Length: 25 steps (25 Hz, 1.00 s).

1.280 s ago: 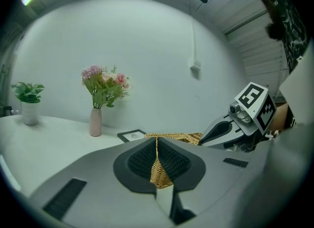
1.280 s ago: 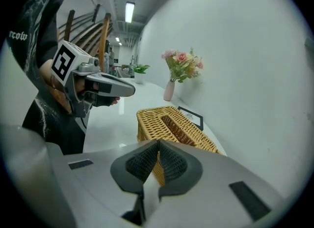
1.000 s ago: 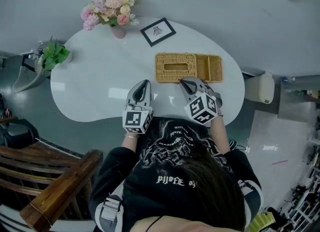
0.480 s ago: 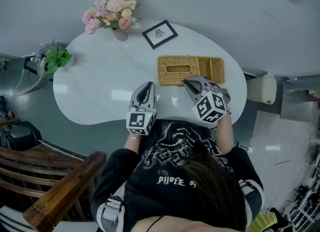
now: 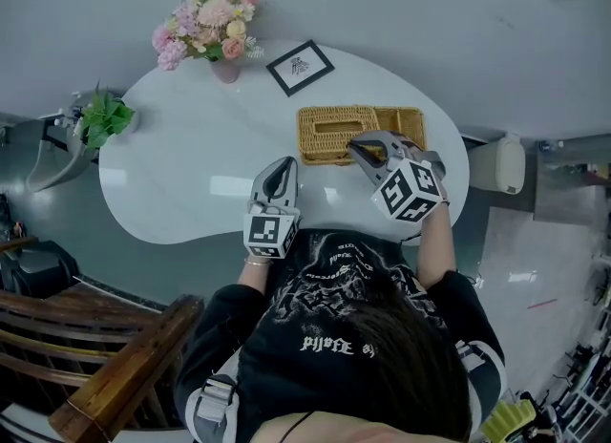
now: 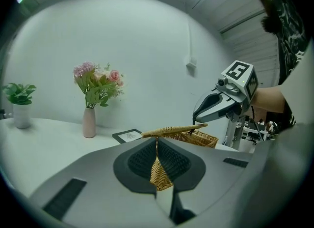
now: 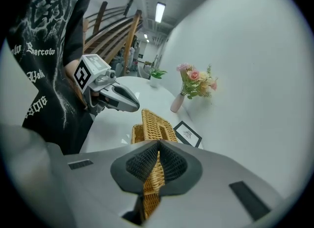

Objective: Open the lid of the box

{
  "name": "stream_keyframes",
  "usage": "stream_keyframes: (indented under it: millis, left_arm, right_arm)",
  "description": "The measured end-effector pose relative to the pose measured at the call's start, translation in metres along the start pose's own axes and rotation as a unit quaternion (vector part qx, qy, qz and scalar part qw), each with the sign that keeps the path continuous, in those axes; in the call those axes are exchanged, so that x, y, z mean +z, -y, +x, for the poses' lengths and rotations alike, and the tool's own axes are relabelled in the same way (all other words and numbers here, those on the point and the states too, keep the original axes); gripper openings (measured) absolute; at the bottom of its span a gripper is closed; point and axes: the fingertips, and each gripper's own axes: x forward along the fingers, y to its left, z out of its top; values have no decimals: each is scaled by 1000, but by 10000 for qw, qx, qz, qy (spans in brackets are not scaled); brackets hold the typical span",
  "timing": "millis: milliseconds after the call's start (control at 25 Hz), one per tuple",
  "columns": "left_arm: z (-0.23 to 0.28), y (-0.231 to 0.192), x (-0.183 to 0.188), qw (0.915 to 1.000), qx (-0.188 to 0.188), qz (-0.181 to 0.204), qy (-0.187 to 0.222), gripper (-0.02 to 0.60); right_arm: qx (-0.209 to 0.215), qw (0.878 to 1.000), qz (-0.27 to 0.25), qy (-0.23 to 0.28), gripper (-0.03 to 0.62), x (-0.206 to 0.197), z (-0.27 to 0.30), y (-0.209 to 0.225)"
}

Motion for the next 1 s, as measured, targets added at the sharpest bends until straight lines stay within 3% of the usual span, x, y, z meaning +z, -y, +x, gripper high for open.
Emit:
stream_keyframes:
  millis: [440, 1000]
  left_arm:
    - [-3, 0, -1, 10000, -12, -66, 25, 26]
    - [-10, -3, 2, 9999, 41, -79, 78, 26]
  right_arm:
    - [-11, 9987, -507, 24, 35, 17, -3, 21]
    - [-172, 9982, -548, 148, 35, 30, -10, 59]
